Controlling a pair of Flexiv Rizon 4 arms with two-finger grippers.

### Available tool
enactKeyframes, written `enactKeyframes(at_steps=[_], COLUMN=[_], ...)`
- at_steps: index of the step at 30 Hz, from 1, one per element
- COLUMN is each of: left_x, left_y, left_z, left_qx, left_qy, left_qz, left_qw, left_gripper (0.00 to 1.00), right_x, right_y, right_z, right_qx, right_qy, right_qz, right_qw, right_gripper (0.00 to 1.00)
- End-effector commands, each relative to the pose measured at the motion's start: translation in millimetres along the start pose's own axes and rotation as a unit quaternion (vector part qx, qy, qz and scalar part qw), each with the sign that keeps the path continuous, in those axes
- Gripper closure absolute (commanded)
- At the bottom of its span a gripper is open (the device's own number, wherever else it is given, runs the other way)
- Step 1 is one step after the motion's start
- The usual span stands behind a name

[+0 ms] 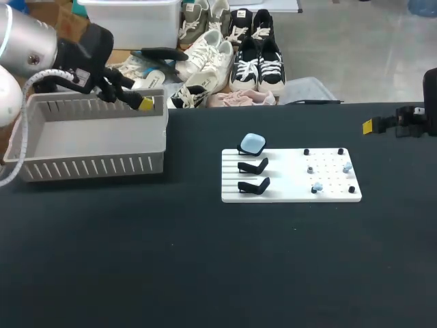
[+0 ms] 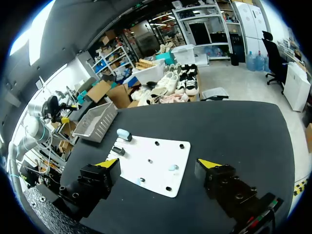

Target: Pick up each earbud case from the left stands, insert the matching earbuds, close the lid, and place the case in the box.

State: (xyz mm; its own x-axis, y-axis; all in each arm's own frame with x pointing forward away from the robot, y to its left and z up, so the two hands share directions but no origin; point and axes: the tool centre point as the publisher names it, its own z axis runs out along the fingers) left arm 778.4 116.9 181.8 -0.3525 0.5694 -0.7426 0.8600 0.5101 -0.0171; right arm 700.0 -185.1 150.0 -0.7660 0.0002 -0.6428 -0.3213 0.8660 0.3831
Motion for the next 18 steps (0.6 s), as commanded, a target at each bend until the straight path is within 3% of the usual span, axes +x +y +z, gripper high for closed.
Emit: enactKeyframes(at_steps=[1, 8, 18], left_x=[-7.6, -18.5, -27.8], left_y=[3.1, -5.0, -16.9], left_z=[11.6, 33.3, 65.2], left_qx=[0.041, 0.074, 0.094], left_qy=[-0.015, -0.017, -0.024], left_qz=[0.093, 0.179, 0.196], left_qw=[0.995, 0.981, 0.976], left_gripper=[0.00, 0.00, 0.00], right_x=[0.0, 0.0, 0.0], right_y=[0.0, 0.0, 0.0], right_z=[0.0, 0.0, 0.0], right_qx=[0.000, 0.000, 0.000], right_qy=[0.000, 0.000, 0.000], right_qz=[0.000, 0.000, 0.000], right_qw=[1.000, 1.000, 1.000], right_gripper=[0.00, 0.00, 0.00])
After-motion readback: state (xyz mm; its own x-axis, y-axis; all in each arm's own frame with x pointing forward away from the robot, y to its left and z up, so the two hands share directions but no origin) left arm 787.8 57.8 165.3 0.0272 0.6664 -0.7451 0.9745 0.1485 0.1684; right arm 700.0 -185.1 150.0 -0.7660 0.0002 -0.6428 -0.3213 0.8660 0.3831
